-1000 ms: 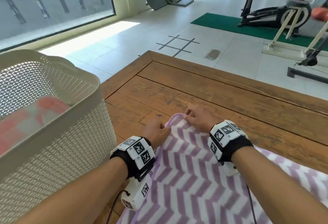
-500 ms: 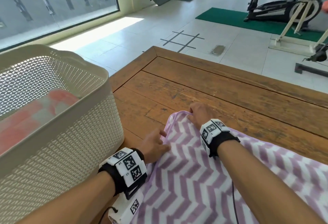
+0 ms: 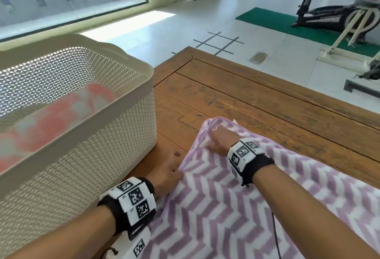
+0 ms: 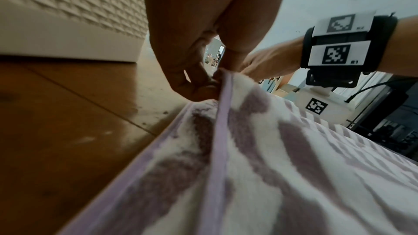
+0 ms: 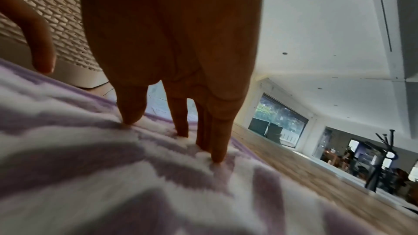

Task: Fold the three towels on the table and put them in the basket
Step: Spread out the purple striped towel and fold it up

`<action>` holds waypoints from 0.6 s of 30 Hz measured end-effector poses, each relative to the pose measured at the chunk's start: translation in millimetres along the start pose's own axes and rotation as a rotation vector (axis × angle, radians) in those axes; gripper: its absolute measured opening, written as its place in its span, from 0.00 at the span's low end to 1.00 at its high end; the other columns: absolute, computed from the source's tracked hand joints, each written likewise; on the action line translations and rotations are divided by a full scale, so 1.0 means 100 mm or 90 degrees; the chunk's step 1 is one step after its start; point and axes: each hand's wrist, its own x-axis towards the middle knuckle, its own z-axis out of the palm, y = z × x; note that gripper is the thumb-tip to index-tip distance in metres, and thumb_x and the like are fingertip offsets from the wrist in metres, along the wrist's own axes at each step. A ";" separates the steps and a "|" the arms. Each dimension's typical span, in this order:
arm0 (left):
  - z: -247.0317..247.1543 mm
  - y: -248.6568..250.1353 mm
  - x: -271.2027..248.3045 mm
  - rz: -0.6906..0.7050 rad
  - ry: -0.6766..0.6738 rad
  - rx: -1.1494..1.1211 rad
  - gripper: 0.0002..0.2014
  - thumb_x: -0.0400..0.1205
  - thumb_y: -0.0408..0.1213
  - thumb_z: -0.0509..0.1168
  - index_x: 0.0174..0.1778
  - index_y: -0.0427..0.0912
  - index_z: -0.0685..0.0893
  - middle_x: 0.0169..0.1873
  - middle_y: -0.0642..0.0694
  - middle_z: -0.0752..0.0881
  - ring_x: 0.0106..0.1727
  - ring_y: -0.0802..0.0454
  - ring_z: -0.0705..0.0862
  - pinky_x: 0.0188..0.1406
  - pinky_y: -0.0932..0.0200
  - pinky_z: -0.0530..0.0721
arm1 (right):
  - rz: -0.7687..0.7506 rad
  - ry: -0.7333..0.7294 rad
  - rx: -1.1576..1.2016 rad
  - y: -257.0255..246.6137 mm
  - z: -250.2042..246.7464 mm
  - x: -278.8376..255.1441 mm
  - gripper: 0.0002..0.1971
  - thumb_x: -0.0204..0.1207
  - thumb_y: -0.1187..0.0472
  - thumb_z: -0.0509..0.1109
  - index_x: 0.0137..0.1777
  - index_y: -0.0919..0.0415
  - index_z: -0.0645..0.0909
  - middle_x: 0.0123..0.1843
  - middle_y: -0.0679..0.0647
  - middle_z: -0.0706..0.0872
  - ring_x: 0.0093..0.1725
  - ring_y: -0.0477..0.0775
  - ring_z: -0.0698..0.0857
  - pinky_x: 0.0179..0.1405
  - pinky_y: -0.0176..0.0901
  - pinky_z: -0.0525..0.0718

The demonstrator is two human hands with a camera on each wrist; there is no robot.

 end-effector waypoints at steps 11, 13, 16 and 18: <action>-0.17 -0.37 -0.75 -0.024 -0.146 0.030 0.39 0.78 0.41 0.71 0.80 0.55 0.54 0.48 0.52 0.88 0.48 0.59 0.87 0.46 0.61 0.86 | 0.025 0.065 0.053 -0.52 0.04 -0.85 0.15 0.83 0.55 0.57 0.62 0.63 0.77 0.66 0.60 0.79 0.66 0.62 0.78 0.63 0.52 0.77; -0.18 -0.45 -0.89 -0.010 -0.161 0.004 0.39 0.78 0.40 0.71 0.80 0.57 0.54 0.56 0.52 0.86 0.54 0.57 0.86 0.55 0.54 0.86 | 0.038 0.033 0.072 -0.76 0.06 -1.11 0.11 0.84 0.57 0.57 0.44 0.62 0.76 0.50 0.57 0.82 0.52 0.60 0.82 0.51 0.48 0.78; -0.16 -0.60 -1.12 0.032 -0.134 0.008 0.36 0.81 0.35 0.66 0.79 0.58 0.55 0.58 0.49 0.84 0.55 0.51 0.86 0.56 0.50 0.87 | 0.038 -0.040 0.105 -1.11 0.22 -1.40 0.14 0.85 0.57 0.55 0.48 0.66 0.78 0.52 0.61 0.82 0.54 0.63 0.82 0.50 0.46 0.75; -0.21 -0.72 -1.21 0.047 -0.029 -0.021 0.30 0.82 0.32 0.61 0.78 0.56 0.60 0.51 0.44 0.85 0.49 0.46 0.86 0.53 0.47 0.87 | 0.033 -0.054 0.127 -1.30 0.31 -1.53 0.16 0.85 0.58 0.55 0.60 0.68 0.79 0.60 0.64 0.83 0.60 0.65 0.82 0.55 0.50 0.78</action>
